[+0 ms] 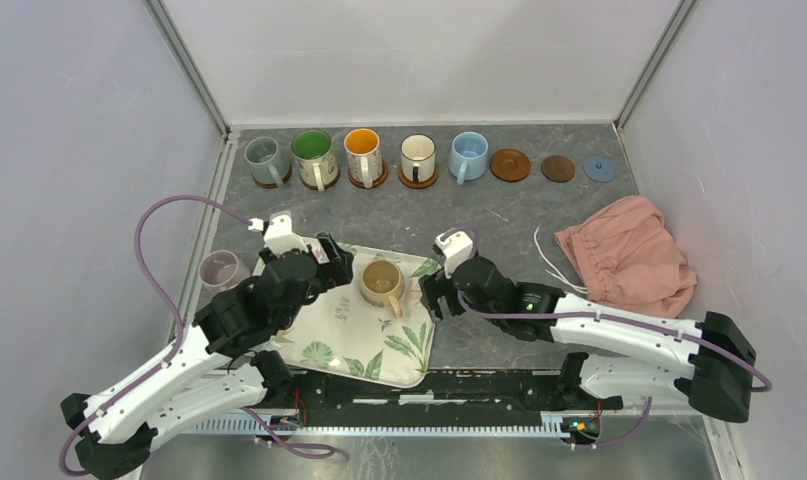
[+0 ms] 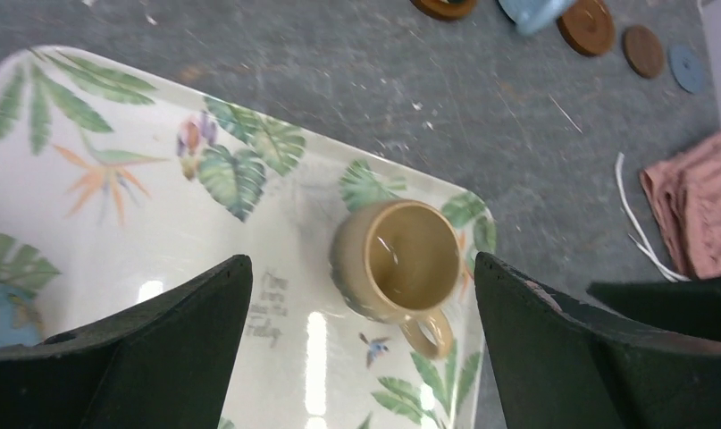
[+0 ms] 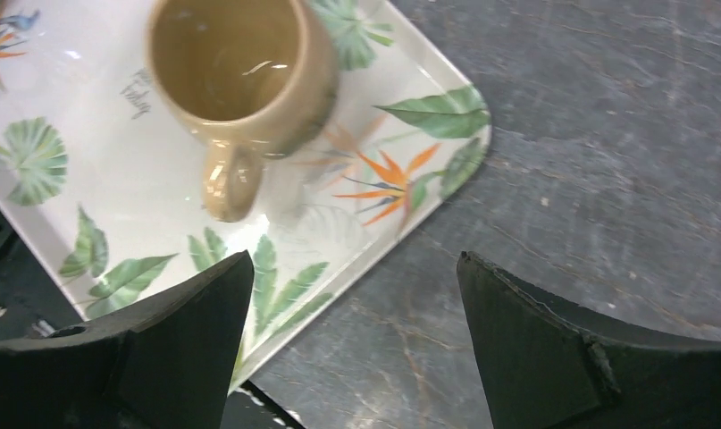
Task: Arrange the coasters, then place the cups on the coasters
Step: Pick up the cup from the tray.
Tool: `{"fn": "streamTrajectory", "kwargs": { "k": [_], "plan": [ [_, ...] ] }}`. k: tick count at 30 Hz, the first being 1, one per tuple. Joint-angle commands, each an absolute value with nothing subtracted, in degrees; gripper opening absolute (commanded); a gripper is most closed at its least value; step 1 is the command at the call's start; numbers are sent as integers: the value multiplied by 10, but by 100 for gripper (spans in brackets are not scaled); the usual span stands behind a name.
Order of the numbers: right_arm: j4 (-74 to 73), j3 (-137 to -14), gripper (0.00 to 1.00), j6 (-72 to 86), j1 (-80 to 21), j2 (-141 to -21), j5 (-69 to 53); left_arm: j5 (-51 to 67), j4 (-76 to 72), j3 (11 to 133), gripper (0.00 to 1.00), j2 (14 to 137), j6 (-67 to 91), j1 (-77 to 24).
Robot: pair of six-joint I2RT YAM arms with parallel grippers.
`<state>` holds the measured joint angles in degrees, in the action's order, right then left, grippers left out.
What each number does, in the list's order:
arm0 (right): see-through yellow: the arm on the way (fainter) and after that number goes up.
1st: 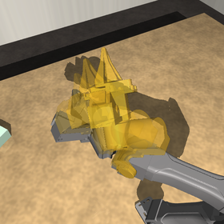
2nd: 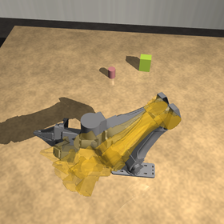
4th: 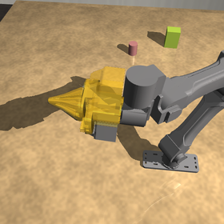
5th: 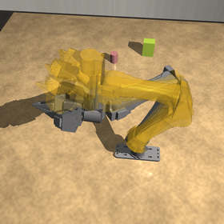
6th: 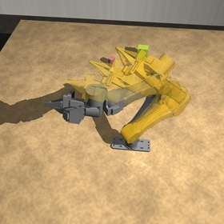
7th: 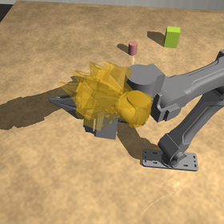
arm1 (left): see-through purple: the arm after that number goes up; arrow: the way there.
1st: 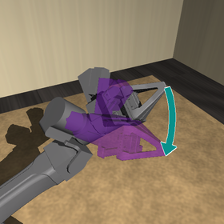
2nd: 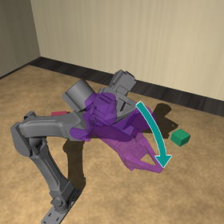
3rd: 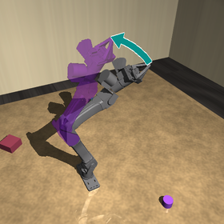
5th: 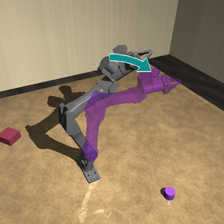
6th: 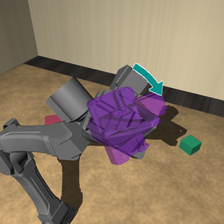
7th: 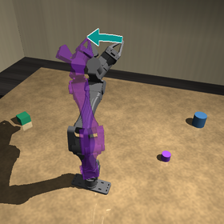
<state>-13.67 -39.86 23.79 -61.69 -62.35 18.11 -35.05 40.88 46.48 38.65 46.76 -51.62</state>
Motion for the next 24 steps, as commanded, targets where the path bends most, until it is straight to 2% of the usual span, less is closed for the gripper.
{"fn": "streamTrajectory", "kwargs": {
  "k": [1,12,24],
  "plan": [
    [-105,-448,91,269,-659,-667,207,-469,406,475,100,379,423,-519],
    [-86,-508,87,288,-702,-792,206,-577,406,440,100,307,404,-519],
    [-73,-564,77,279,-702,-896,198,-480,459,452,100,291,393,-519]
  ]
}}
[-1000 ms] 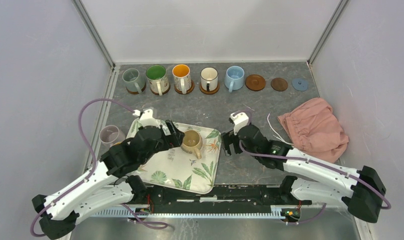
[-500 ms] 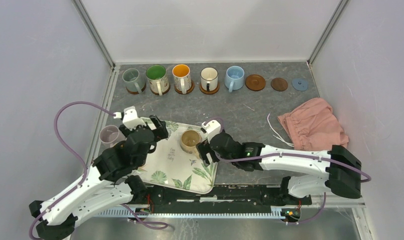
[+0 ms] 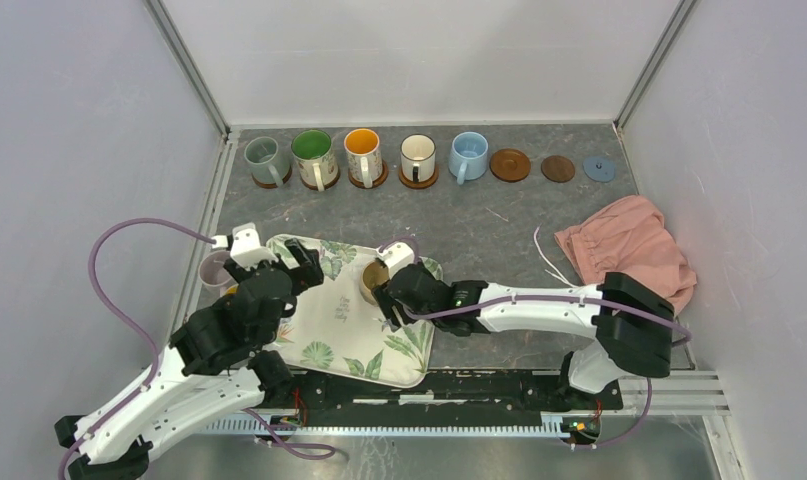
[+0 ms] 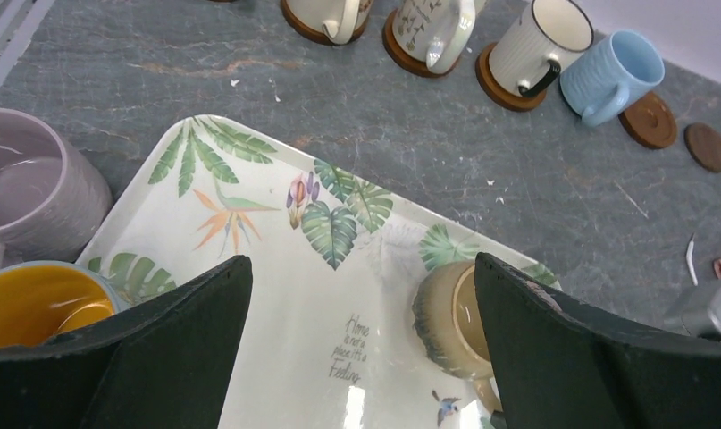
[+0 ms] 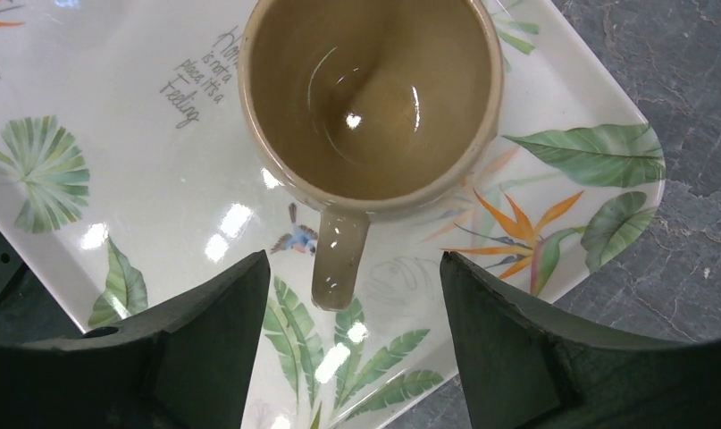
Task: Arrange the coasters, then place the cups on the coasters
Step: Pick up the cup from the tray.
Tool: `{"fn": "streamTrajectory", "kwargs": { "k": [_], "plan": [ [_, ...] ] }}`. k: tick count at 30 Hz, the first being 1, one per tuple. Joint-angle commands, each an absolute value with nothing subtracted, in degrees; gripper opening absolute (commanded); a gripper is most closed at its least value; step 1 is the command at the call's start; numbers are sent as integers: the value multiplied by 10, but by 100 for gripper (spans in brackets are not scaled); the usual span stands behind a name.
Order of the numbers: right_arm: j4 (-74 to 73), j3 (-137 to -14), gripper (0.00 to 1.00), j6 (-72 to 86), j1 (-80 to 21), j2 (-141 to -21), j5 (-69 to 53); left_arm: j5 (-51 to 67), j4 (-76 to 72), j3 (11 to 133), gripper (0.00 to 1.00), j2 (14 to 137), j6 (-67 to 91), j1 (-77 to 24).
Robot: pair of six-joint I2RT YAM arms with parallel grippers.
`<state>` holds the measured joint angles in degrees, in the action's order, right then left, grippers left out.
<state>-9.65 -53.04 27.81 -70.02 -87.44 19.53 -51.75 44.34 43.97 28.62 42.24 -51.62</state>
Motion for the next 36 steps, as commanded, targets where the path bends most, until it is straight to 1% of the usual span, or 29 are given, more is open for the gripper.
{"fn": "streamTrajectory", "kwargs": {
  "k": [1,10,13,20,24,27,31,33,36],
  "plan": [
    [-74,-567,76,277,-702,-902,198,-463,452,453,100,290,380,-519],
    [-80,-587,63,274,-702,-941,189,-411,423,454,100,307,330,-519],
    [-82,-592,58,274,-702,-951,184,-413,418,450,100,295,327,-519],
    [-81,-596,53,275,-702,-964,181,-430,411,438,100,251,330,-519],
    [-81,-596,49,275,-702,-968,184,-432,410,438,100,250,330,-519],
    [-83,-597,40,275,-702,-967,191,-432,410,437,100,251,331,-519],
    [-93,-602,23,272,-703,-962,200,-433,410,437,100,253,331,-519],
    [-97,-603,12,269,-702,-955,208,-434,410,436,100,252,331,-519],
    [-97,-601,0,268,-702,-943,217,-434,410,436,100,249,330,-518]
  ]
}}
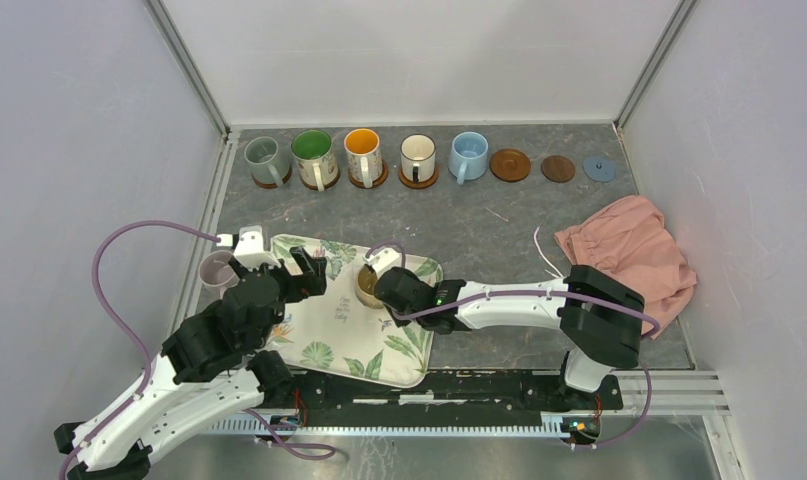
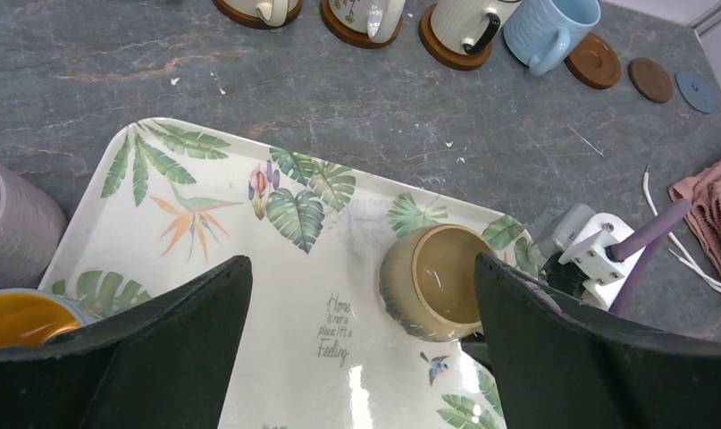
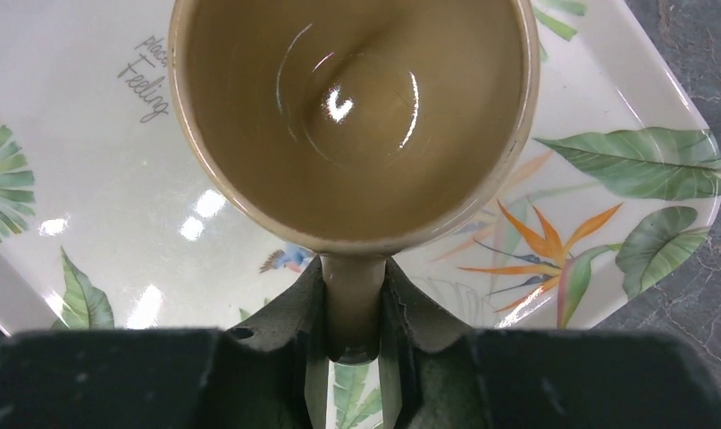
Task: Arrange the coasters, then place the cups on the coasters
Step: Pick up the cup from the tray.
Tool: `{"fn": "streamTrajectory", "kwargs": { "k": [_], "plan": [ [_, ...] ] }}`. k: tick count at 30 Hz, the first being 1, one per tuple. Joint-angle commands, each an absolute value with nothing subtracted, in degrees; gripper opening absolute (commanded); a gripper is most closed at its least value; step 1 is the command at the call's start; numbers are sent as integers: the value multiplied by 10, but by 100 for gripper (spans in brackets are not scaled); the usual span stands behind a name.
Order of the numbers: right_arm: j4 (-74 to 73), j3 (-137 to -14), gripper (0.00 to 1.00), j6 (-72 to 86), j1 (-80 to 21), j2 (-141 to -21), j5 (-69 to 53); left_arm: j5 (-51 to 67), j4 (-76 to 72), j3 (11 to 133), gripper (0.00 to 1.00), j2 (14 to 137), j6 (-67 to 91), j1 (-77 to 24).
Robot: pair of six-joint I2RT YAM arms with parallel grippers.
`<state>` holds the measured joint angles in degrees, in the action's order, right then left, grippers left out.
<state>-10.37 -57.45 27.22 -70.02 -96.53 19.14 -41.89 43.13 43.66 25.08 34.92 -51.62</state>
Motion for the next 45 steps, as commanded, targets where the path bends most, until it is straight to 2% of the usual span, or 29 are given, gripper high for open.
{"fn": "streamTrajectory", "kwargs": {
  "k": [1,23,33,45],
  "plan": [
    [-97,-602,0,267,-702,-939,221,-433,410,435,100,247,330,-518],
    [-84,-585,0,233,-674,-820,306,-437,411,435,100,247,330,-519],
    [-96,-561,0,218,-614,-768,316,-438,410,435,100,245,332,-519],
    [-102,-543,0,185,-487,-729,318,-439,410,434,100,241,334,-519]
  ]
}}
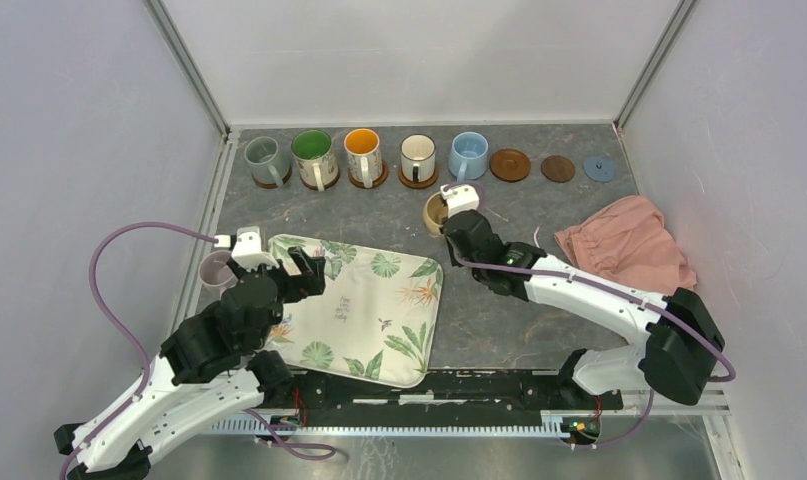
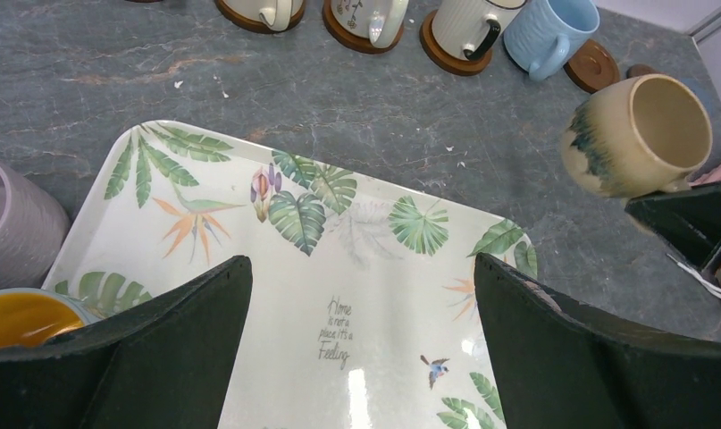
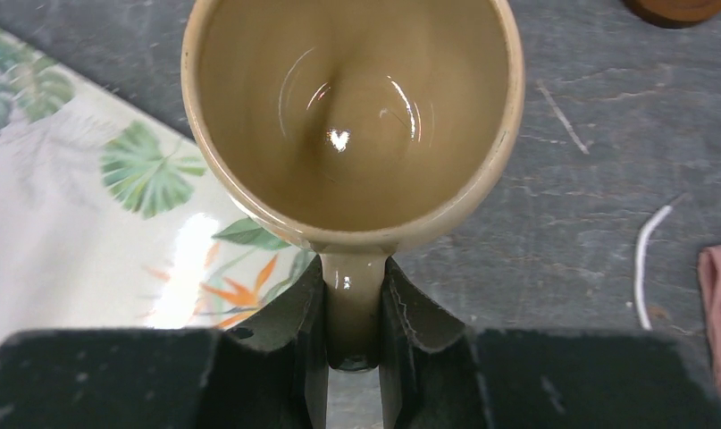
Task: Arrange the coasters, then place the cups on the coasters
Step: Pick up the cup from the tray, then place the cup on the coaster.
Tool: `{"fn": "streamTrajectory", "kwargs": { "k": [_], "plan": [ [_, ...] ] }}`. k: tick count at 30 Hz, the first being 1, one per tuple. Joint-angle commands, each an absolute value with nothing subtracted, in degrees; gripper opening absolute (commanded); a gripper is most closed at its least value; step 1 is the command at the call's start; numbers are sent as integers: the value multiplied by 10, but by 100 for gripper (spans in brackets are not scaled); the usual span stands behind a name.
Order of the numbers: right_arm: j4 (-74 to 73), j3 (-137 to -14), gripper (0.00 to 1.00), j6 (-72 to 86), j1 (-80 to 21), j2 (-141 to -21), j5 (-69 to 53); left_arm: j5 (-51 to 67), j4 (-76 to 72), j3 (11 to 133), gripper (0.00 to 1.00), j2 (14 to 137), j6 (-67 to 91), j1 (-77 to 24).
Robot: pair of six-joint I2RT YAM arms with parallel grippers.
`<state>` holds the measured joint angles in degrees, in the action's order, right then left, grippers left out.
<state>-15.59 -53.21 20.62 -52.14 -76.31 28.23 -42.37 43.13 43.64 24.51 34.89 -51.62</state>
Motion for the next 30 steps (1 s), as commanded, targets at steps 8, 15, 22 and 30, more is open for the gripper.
{"fn": "streamTrajectory", "kwargs": {
  "k": [8,15,22,30],
  "plan": [
    [-90,-558,0,163,-372,-740,308,-438,405,433,100,245,332,-519],
    [-65,-604,0,138,-273,-786,275,-437,405,432,100,247,330,-519],
    [-34,-669,0,123,-191,-871,229,-439,404,433,100,247,330,-519],
    [-4,-753,0,119,-137,-984,176,-444,406,433,100,238,330,-519]
  ]
}}
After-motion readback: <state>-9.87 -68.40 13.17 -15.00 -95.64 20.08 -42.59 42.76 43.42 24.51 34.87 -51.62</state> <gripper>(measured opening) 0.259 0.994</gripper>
